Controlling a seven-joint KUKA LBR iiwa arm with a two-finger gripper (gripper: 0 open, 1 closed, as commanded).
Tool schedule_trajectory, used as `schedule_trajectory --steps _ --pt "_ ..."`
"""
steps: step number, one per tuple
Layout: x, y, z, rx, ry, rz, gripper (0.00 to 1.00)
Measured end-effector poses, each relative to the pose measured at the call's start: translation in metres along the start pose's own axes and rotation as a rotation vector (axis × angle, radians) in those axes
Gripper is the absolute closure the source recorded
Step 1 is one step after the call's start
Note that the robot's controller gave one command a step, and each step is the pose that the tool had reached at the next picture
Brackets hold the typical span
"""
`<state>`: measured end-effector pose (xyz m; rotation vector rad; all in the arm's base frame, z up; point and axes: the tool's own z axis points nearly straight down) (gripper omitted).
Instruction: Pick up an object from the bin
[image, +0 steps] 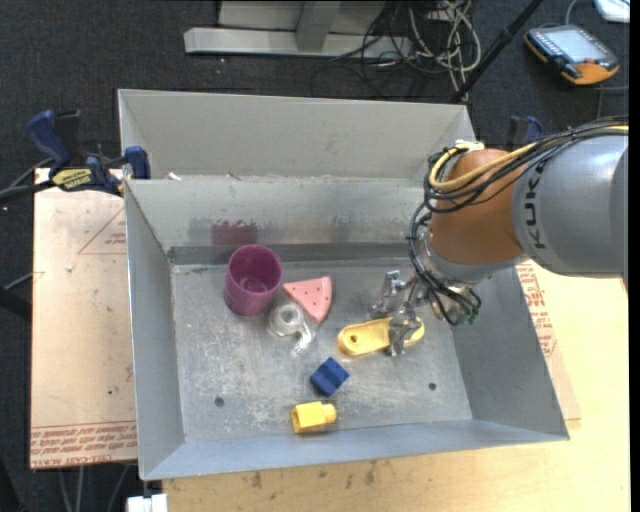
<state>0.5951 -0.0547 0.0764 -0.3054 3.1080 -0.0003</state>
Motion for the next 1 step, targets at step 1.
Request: schedule_trajectory --steps 1 --pt "0.0035 0.0153 -0.1633 -0.001 0.010 0.054 1.00"
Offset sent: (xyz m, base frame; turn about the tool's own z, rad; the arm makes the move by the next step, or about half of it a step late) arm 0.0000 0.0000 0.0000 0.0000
